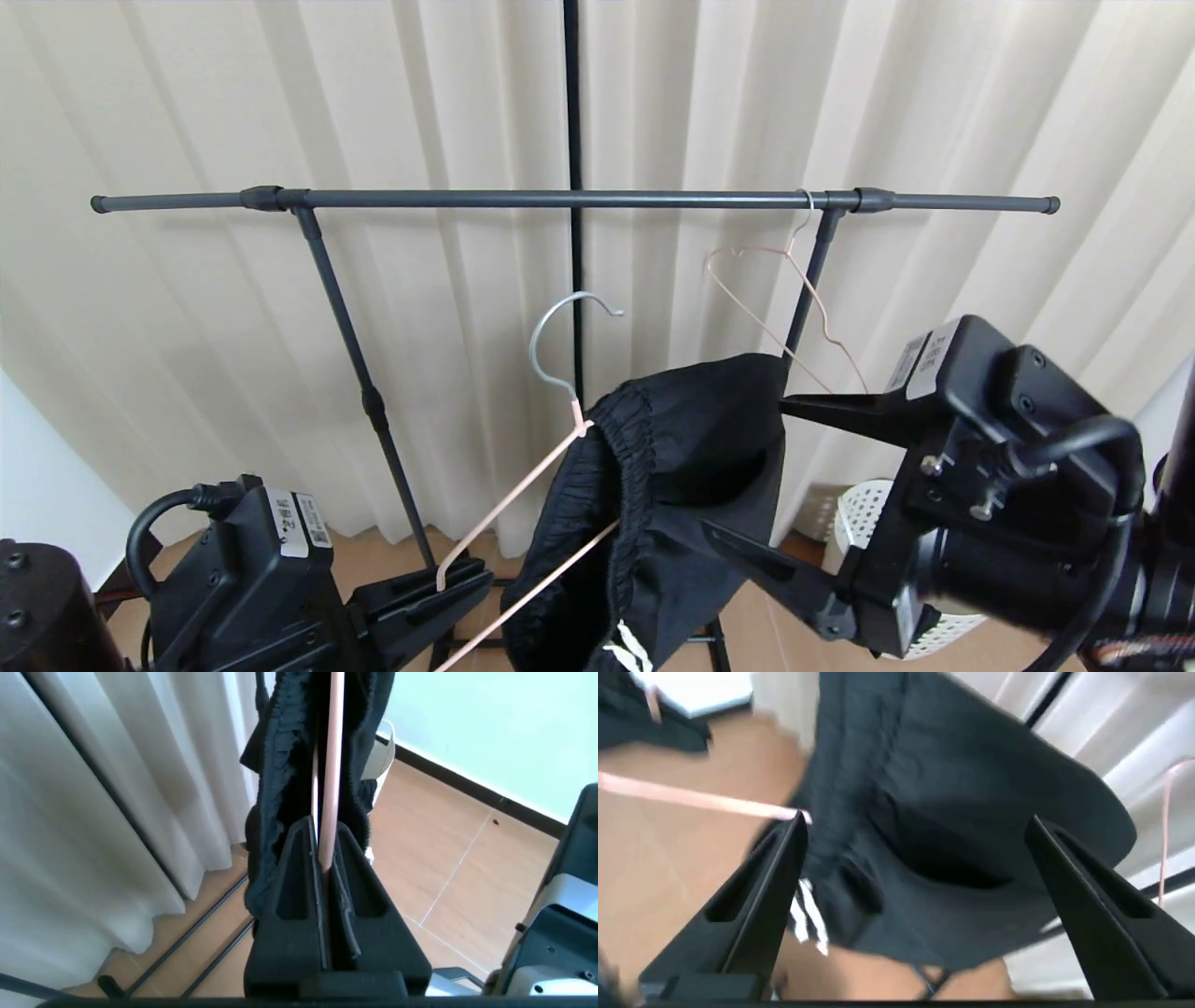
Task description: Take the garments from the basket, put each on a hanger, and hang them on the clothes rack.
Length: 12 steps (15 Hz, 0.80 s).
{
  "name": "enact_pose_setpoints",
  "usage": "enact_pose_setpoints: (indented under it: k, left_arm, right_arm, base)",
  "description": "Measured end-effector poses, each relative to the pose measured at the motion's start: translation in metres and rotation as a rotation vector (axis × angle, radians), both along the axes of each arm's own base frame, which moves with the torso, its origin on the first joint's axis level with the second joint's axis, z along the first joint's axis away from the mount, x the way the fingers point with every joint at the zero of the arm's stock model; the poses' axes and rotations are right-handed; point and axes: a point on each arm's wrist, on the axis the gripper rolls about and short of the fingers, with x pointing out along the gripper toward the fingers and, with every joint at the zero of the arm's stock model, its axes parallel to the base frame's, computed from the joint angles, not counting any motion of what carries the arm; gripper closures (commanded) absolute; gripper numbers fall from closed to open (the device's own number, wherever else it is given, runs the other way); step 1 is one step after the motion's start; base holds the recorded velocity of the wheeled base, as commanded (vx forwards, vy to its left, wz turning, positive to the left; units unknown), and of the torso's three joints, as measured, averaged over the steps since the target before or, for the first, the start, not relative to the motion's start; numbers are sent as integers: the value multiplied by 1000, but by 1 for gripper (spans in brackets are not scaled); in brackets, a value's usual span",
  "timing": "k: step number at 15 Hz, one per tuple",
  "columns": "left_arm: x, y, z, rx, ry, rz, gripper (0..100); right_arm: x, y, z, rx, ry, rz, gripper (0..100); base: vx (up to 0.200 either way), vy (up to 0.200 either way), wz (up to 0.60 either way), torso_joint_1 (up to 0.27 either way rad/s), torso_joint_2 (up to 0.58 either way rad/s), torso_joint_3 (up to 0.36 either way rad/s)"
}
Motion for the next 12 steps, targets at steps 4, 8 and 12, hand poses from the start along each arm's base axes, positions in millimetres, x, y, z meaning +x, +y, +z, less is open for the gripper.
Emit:
enact_pose_setpoints:
  k: [4, 8, 12]
  left_arm:
    - [-5, 0, -4, 13, 12, -59, 100]
    - [-11, -3, -8, 32, 13, -139, 100]
    - [-15, -6, -9, 35, 15, -180, 100]
  right_arm:
    - [29, -40, 45, -236, 30, 214, 0]
    - [62, -58, 65, -365, 123, 463, 0]
    - [89, -52, 57, -337, 236, 597, 0]
  base:
    - [0, 0, 0, 0, 0, 0]
    - [0, 0, 0, 0, 0, 0]
    - [0, 0, 0, 15, 1, 2]
